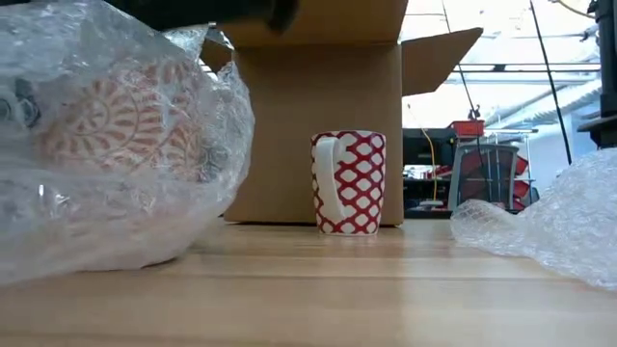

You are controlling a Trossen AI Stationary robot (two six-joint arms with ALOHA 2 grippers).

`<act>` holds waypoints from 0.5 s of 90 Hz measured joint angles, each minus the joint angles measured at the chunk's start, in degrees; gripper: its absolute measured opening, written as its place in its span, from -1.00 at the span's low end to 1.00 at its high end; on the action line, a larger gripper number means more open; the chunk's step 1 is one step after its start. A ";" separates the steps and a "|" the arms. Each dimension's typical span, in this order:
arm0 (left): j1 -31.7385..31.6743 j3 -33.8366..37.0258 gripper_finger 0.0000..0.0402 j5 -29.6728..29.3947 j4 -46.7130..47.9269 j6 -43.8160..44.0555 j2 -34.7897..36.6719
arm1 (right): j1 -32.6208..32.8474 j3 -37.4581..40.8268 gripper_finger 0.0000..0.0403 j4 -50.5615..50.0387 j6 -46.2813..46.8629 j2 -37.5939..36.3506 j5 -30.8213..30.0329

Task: Wrap mug
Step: Wrap the orange mug with bubble wrap

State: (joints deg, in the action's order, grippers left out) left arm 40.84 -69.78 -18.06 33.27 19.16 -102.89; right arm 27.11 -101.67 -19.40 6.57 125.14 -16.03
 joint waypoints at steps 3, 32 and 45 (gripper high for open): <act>0.00 0.00 -0.20 -0.02 -0.10 0.00 0.00 | -0.30 0.00 0.08 0.41 0.30 0.73 0.23; 0.04 -4.90 -0.20 4.74 7.06 0.86 1.08 | -1.33 -0.39 0.08 2.89 0.67 3.41 3.12; 0.33 -7.87 -0.20 5.18 13.96 3.09 3.06 | -1.60 -0.43 0.08 5.27 0.41 3.16 2.40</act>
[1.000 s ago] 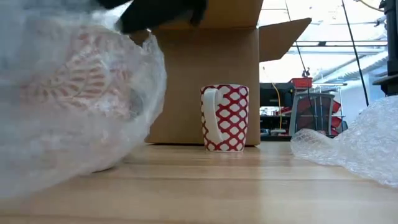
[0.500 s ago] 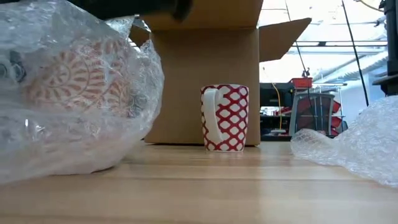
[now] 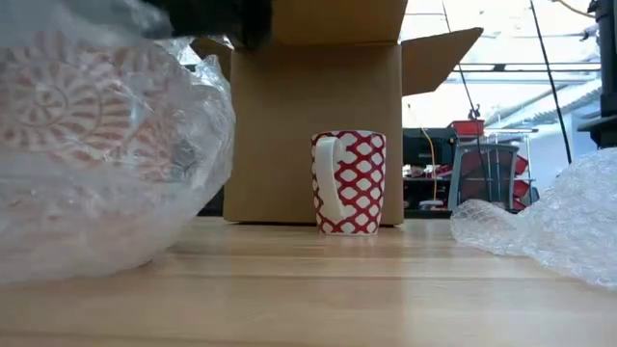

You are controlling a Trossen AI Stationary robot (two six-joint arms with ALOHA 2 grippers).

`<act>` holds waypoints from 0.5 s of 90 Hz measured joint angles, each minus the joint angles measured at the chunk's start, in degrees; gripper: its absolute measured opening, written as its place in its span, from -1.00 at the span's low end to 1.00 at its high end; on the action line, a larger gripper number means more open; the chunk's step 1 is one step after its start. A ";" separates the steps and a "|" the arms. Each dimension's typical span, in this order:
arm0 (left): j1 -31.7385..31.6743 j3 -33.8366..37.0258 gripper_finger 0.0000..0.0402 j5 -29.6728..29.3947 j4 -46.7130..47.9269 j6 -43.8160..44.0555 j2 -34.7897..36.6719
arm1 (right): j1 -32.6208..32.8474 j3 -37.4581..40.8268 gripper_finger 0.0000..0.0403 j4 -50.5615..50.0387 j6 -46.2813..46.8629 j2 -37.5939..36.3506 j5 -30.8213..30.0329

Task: Wrap mug
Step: Wrap the orange mug with bubble wrap

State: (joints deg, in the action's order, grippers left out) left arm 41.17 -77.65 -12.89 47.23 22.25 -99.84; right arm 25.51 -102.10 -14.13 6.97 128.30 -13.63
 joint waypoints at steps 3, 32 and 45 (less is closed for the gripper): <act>0.16 -0.07 -0.20 -0.14 1.56 0.57 0.49 | -0.08 0.02 0.08 0.44 -0.19 0.02 -0.25; 1.53 -0.48 -0.20 -4.99 3.72 2.38 2.66 | -0.06 0.67 0.08 -2.70 -0.54 0.91 0.58; 1.68 -0.42 -0.20 -7.03 6.43 2.53 2.99 | -0.04 0.65 0.08 -2.19 -0.36 0.91 0.38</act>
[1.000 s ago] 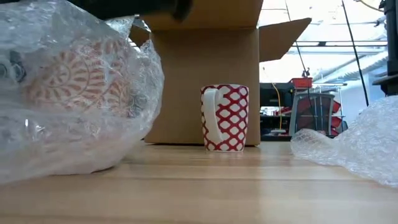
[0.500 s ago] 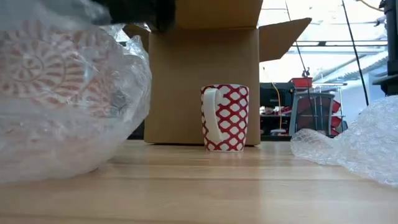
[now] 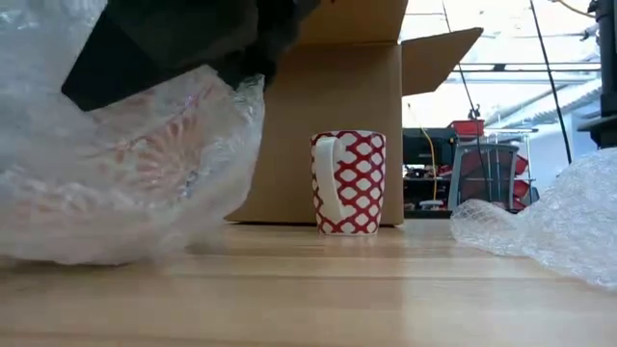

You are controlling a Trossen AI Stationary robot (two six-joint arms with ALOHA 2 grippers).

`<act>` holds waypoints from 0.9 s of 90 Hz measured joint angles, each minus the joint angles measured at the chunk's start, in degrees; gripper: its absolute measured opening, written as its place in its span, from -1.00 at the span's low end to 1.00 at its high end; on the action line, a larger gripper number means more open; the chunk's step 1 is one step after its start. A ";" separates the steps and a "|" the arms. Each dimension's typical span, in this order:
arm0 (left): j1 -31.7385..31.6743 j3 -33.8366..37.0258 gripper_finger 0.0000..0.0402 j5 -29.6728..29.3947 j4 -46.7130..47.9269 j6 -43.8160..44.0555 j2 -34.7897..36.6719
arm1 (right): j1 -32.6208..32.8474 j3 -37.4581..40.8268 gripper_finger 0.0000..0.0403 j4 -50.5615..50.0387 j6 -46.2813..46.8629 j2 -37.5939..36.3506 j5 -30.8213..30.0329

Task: Wrap mug
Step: Wrap the orange mug with bubble wrap

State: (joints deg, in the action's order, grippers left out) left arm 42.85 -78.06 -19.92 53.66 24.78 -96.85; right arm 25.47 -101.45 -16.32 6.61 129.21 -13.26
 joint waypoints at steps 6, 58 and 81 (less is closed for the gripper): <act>0.04 0.00 -0.20 -2.27 -0.12 0.24 0.56 | 0.02 0.00 0.08 0.60 0.02 -0.02 0.00; -0.29 6.48 -0.20 -6.46 -15.61 -0.03 2.24 | 0.08 -0.19 0.08 1.20 -0.19 -0.22 -0.09; -0.48 15.31 -0.20 -10.87 -22.21 7.26 2.43 | 0.07 -0.28 0.08 1.66 -0.46 -0.52 -0.42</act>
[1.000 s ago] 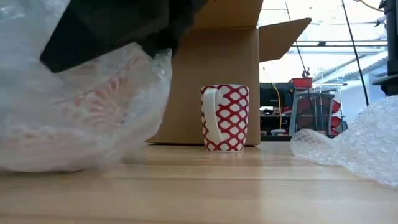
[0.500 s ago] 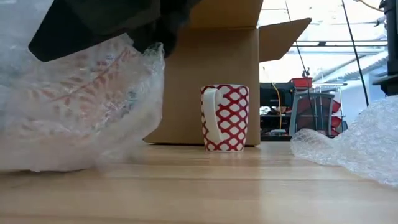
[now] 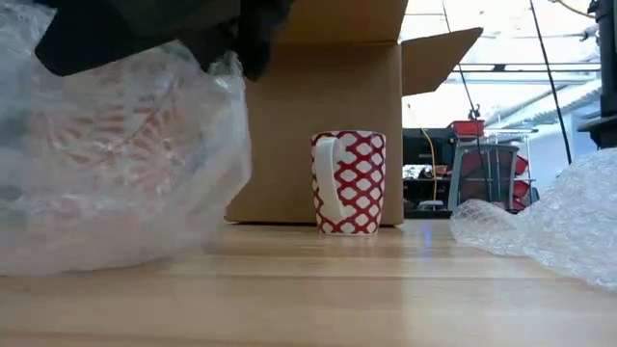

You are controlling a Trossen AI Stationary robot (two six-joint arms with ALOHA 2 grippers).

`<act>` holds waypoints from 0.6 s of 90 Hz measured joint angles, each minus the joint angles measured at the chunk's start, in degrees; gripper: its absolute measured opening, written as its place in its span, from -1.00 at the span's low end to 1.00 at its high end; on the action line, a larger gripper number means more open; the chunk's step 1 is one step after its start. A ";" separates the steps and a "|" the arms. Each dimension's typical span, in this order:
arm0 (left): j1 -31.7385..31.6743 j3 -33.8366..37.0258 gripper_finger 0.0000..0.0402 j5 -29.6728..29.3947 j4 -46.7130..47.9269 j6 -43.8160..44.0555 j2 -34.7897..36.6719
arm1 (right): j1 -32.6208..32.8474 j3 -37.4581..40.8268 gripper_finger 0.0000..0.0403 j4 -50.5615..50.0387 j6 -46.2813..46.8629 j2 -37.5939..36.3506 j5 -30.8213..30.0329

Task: Wrap mug
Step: Wrap the orange mug with bubble wrap

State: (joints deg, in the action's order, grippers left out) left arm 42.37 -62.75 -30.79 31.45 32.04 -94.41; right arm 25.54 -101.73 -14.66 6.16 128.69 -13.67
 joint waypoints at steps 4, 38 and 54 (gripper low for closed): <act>-0.02 0.67 -0.20 -0.28 -0.86 0.43 0.05 | -0.07 0.00 0.08 -0.10 0.00 -0.22 0.04; -0.04 0.88 -0.20 0.35 -1.12 0.13 -0.17 | 0.06 0.04 0.08 -7.66 0.60 -9.65 0.31; -0.02 0.90 -0.20 0.63 -1.02 0.26 -0.22 | 0.00 0.00 0.08 -16.37 3.19 -14.26 -3.89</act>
State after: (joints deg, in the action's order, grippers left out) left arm 42.35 -61.84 -30.17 30.43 32.29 -94.63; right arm 25.54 -101.73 -31.03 9.34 114.43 -17.56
